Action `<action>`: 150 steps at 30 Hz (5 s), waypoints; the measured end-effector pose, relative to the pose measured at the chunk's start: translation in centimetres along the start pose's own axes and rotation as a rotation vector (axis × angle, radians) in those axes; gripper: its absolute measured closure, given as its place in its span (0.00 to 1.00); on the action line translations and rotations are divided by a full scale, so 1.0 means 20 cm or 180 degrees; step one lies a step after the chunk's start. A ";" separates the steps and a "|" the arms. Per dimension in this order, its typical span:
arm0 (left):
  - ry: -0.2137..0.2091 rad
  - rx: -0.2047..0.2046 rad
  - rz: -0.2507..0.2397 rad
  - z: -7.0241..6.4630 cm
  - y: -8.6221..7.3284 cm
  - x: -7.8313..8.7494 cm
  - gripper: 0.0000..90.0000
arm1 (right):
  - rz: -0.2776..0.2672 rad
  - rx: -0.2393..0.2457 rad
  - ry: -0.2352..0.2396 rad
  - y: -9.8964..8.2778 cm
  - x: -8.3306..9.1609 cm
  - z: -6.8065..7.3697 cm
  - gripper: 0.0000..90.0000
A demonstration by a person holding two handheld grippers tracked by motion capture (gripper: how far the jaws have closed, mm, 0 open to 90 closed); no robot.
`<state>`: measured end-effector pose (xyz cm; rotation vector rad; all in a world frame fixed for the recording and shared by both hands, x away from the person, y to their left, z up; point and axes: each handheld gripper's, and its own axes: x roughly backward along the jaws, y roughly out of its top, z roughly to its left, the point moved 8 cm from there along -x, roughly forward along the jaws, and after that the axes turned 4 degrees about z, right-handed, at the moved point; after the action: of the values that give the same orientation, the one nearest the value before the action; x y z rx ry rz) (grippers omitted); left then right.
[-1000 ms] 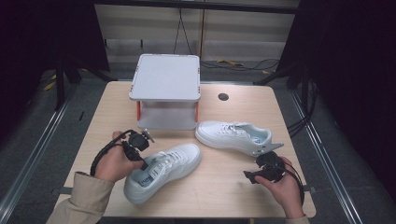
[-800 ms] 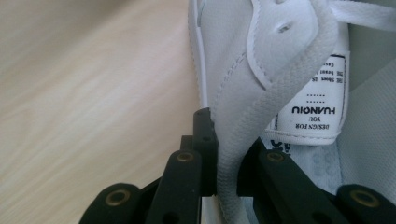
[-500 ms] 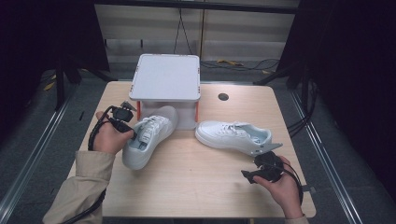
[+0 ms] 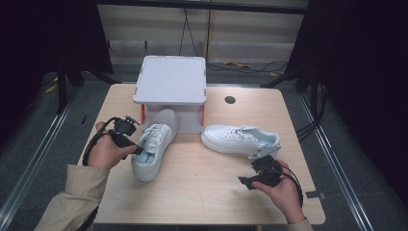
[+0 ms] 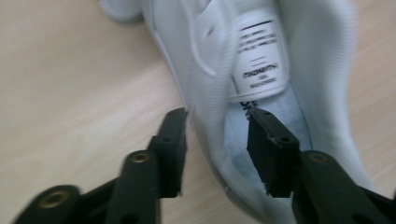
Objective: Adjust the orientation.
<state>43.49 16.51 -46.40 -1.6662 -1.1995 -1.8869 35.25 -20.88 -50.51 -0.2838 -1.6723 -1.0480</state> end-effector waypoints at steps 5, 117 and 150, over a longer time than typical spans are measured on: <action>-0.0123 -0.0187 -0.0065 -0.06 -0.01 0.08 0.60 | -0.0025 0.0115 0.0108 0.13 0.04 0.02 0.34; -0.0148 -0.1547 0.0147 -0.25 0.06 -0.27 1.00 | -0.0555 0.0089 -0.0284 1.44 -0.15 -0.18 1.00; 0.0174 -0.1319 0.0012 -0.07 0.34 -0.36 1.00 | -0.0558 0.0151 -0.0264 1.45 -0.16 -0.19 1.00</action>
<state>49.32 9.60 -50.63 -1.7951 -0.8196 -2.2786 57.67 -5.90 -38.91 -0.1534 -1.8195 -1.1372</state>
